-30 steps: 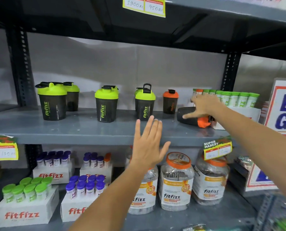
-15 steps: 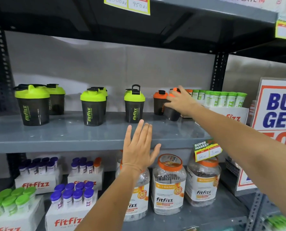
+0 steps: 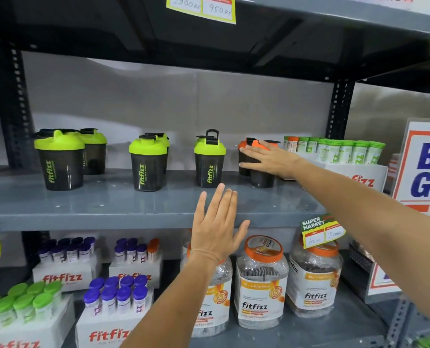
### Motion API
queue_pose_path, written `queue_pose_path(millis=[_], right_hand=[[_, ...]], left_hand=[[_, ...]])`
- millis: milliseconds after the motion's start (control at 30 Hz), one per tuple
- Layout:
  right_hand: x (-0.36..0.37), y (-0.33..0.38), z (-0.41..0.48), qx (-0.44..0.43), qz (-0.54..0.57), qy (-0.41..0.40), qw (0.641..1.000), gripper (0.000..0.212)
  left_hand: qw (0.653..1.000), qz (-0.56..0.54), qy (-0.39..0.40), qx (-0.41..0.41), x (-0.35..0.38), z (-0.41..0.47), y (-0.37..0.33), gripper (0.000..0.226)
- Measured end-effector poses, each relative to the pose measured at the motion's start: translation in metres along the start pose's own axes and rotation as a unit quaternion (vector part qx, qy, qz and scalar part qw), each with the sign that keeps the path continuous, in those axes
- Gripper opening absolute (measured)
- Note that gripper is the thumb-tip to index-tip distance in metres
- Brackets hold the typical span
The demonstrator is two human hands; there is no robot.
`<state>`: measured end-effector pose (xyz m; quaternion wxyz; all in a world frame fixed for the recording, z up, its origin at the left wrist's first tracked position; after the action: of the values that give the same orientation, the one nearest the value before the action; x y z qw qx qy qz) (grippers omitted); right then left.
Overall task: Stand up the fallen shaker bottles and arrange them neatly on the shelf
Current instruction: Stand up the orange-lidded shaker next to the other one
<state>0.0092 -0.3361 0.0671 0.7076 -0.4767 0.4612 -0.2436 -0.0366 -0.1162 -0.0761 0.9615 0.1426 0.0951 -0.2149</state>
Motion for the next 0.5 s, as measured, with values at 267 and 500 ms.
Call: queue_pose_path(millis=[267,500], right_hand=[[-0.008,-0.019,-0.005,0.026,0.149,-0.013,0.988,0.108],[-0.008,-0.031,-0.001,0.405,0.310,-0.096,0.855,0.072]], left_hand=[[1.000,0.004,-0.017,-0.001,0.000,0.000,0.000,0.060],[1.000,0.008,-0.024,-0.002,0.000,0.001,-0.001,0.060]])
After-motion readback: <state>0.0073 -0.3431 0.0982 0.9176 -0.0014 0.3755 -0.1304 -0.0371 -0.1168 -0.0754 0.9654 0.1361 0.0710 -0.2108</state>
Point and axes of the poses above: each hand's wrist, its own z-axis towards the middle knuckle, its own x-axis out of the palm, y = z × x, the point moved 2 cm from there along z, towards the middle knuckle, and after that the axes turned 4 degrees about z, right-handed, at the moved point
